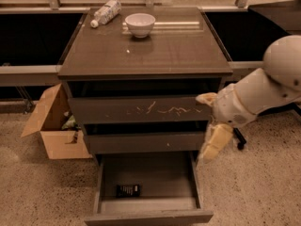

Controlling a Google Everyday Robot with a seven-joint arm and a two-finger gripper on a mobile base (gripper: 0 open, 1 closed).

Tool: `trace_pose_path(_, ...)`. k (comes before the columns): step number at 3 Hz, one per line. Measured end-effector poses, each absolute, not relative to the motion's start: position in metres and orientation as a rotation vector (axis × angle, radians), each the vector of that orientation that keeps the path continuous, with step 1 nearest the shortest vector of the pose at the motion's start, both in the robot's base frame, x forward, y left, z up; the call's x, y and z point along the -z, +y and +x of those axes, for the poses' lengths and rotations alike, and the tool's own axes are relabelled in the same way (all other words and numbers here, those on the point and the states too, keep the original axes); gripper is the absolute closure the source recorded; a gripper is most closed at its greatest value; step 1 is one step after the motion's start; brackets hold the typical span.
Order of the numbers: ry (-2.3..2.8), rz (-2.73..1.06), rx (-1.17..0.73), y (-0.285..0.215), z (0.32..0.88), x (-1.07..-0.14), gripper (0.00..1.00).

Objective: Pick rxbar chocolate from bottom drawer and place on counter

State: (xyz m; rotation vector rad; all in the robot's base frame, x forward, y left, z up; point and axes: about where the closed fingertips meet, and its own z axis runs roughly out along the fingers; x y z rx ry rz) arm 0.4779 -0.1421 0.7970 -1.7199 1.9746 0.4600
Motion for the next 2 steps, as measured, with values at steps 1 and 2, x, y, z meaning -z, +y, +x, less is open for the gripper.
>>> trace_pose_path(1, 1.903, -1.719, -0.572, -0.120, 0.480, -0.756, 0.00)
trace_pose_path(2, 1.837, -1.674, -0.700, -0.099, 0.478, -0.712, 0.00)
